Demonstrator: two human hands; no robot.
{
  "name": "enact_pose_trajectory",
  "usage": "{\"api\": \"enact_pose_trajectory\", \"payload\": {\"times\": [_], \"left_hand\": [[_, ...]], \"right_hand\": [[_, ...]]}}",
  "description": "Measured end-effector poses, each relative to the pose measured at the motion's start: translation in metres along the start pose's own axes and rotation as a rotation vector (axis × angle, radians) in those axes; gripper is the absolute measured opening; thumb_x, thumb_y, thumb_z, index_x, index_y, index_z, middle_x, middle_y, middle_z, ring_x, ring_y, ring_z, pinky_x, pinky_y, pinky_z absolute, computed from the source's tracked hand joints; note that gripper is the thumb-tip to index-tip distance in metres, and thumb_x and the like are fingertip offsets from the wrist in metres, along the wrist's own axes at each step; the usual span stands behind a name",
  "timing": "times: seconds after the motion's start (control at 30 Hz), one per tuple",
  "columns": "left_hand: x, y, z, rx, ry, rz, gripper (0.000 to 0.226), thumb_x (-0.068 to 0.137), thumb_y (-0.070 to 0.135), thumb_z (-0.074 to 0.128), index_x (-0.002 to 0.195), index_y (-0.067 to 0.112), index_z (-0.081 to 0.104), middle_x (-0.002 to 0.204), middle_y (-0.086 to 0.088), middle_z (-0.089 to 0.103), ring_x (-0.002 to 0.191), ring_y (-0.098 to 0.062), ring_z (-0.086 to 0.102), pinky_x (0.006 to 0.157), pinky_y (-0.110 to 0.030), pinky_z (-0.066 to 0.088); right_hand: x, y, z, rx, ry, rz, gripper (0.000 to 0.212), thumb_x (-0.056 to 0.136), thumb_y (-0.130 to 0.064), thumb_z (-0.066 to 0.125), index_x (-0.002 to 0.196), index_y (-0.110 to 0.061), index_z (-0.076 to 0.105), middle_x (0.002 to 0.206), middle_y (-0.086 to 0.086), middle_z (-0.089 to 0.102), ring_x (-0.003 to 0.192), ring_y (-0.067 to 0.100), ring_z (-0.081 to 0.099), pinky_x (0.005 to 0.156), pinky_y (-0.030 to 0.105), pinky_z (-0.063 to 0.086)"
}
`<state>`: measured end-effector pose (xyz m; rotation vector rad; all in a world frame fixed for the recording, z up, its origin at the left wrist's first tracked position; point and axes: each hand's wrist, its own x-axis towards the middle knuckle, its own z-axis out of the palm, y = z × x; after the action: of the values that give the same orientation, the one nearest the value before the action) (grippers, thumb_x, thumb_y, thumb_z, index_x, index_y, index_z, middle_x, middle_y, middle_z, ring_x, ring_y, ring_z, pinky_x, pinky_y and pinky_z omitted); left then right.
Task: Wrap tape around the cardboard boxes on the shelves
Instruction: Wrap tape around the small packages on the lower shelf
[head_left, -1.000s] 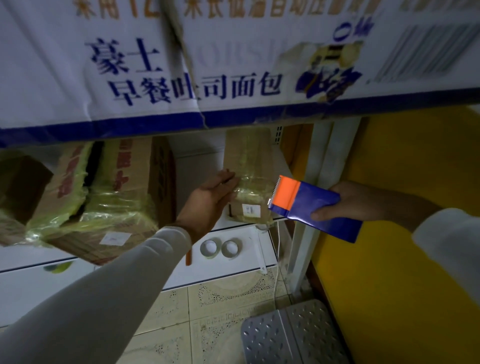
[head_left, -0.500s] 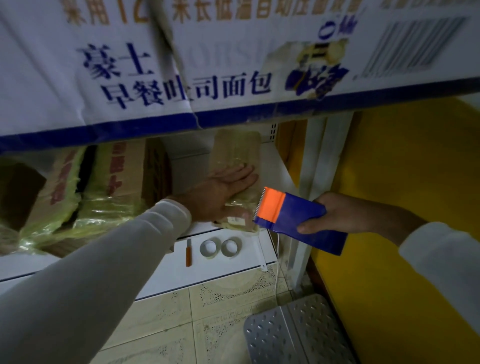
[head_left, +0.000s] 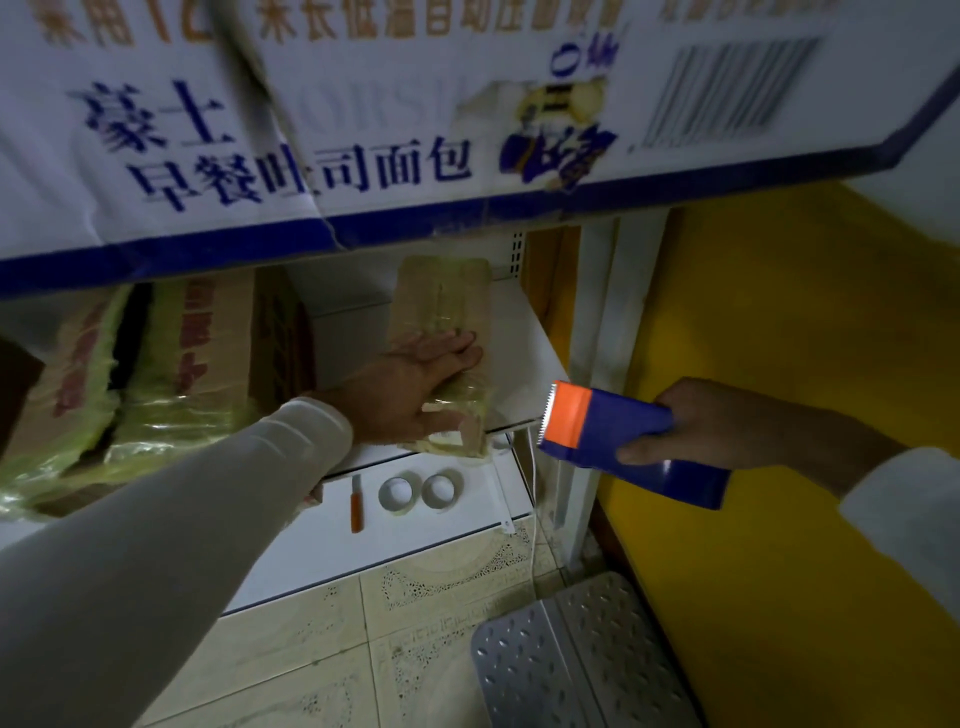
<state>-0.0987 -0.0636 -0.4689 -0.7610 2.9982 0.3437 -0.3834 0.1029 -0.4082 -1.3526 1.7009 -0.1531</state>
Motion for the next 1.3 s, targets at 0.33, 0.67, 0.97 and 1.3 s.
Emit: {"api": "enact_pose_trajectory", "payload": {"times": [0.33,0.67,0.97,1.3], "left_hand": [[0.003,0.041,0.011,0.008,0.207,-0.225,0.082,0.081,0.073,0.020,0.144,0.023,0.035,0.155,0.003,0.030,0.144,-0.016,0.024,0.117,-0.034,0.010],[-0.010,0.047,0.015,0.061,0.265,-0.295,0.076,0.076,0.070,0.034,0.135,0.022,0.040,0.157,-0.005,0.022,0.144,-0.022,0.019,0.116,-0.040,0.004],[-0.007,0.041,0.017,0.128,0.164,-0.299,0.094,0.075,0.074,0.024,0.150,0.018,0.024,0.159,-0.010,0.013,0.147,-0.025,0.010,0.116,-0.035,-0.005],[-0.035,0.016,-0.008,0.209,0.062,-0.413,0.076,0.095,0.020,0.048,0.151,0.034,-0.001,0.160,-0.003,-0.012,0.147,-0.025,-0.012,0.117,-0.043,-0.002]], "right_hand": [[0.048,-0.018,0.056,-0.130,0.260,0.138,0.043,0.076,-0.057,0.070,0.086,-0.016,0.063,0.076,0.004,0.067,0.071,0.018,0.065,0.059,0.027,0.045],[0.038,0.007,0.095,0.192,0.408,0.188,0.038,0.083,-0.048,0.069,0.068,-0.016,0.055,0.062,0.000,0.058,0.057,0.016,0.057,0.052,0.023,0.037],[0.024,-0.005,0.097,0.263,0.493,0.034,0.038,0.083,-0.044,0.071,0.062,-0.016,0.055,0.056,-0.001,0.057,0.052,0.013,0.055,0.049,0.022,0.036],[-0.004,0.001,0.087,0.322,0.508,-0.050,0.029,0.083,-0.036,0.074,0.064,-0.022,0.058,0.048,-0.016,0.060,0.042,-0.001,0.055,0.041,0.010,0.034]]}}
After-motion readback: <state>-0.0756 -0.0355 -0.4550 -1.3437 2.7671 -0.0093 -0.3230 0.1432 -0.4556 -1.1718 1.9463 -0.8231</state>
